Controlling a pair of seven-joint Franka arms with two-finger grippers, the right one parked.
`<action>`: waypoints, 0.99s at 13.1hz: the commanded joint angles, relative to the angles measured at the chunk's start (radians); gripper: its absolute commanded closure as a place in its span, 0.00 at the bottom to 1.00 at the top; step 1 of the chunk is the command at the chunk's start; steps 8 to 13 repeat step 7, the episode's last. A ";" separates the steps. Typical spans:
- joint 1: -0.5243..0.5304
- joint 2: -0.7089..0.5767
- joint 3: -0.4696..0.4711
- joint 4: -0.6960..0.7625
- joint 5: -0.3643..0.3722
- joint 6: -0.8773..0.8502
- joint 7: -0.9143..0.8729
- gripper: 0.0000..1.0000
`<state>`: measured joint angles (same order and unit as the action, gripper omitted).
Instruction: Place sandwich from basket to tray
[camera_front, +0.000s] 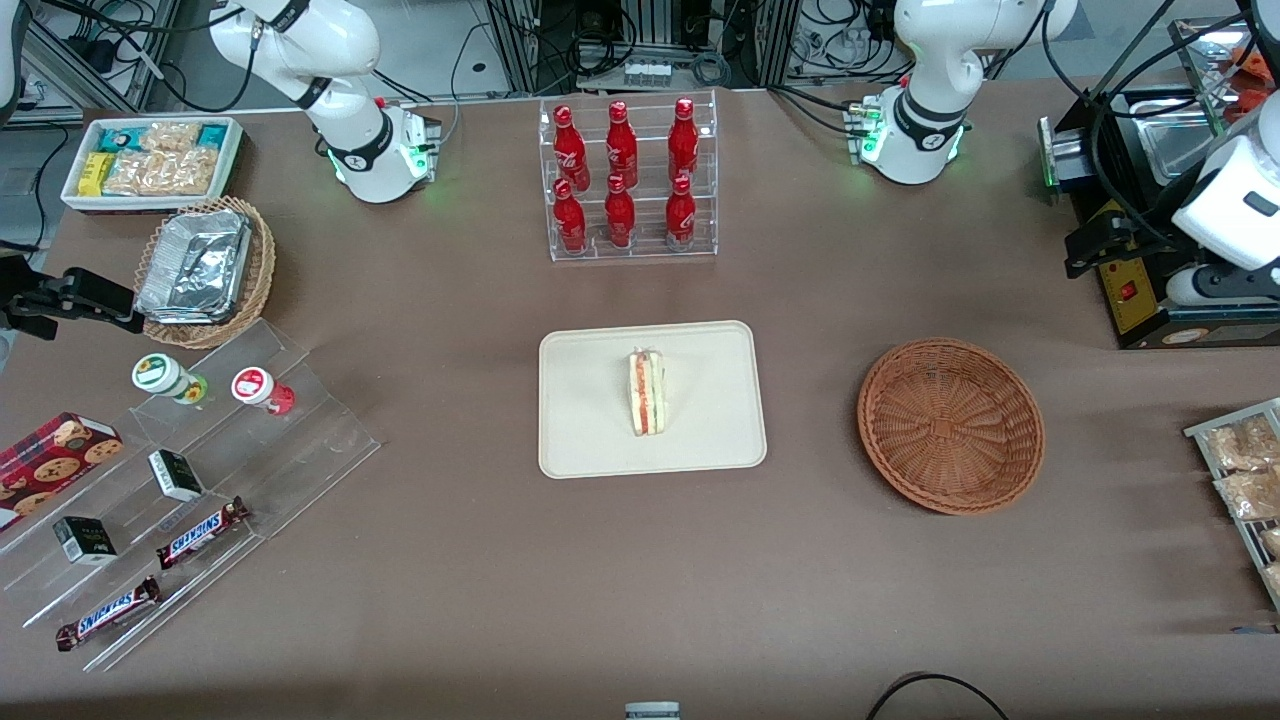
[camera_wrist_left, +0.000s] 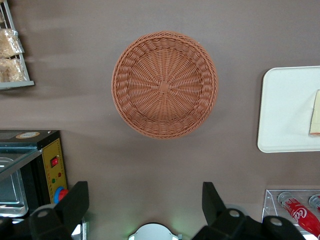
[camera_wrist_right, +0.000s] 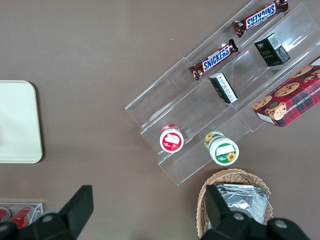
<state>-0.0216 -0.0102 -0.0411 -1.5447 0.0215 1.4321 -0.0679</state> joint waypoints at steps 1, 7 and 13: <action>-0.006 -0.028 0.015 -0.022 0.005 -0.016 0.016 0.00; -0.021 0.009 0.020 0.040 0.008 -0.019 0.016 0.00; -0.021 0.009 0.020 0.040 0.008 -0.019 0.016 0.00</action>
